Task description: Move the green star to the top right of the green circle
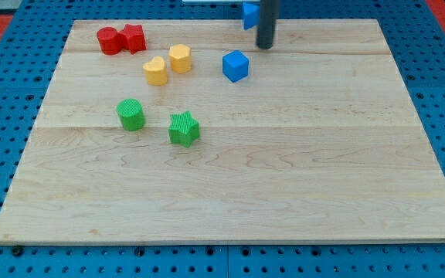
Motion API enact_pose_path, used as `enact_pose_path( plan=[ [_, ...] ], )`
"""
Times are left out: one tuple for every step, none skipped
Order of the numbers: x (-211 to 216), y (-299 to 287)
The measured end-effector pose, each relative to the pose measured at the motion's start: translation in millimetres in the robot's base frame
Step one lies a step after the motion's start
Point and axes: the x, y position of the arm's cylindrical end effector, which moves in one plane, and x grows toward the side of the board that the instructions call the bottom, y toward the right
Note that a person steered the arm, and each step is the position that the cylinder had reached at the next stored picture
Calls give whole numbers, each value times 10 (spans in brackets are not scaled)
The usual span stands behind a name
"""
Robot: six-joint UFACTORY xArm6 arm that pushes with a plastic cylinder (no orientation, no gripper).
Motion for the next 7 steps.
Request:
enact_pose_path(
  plan=[
    [122, 155],
    [235, 182],
    [611, 156],
    [811, 283],
    [907, 807],
    [1558, 996],
    [2028, 649]
  ],
)
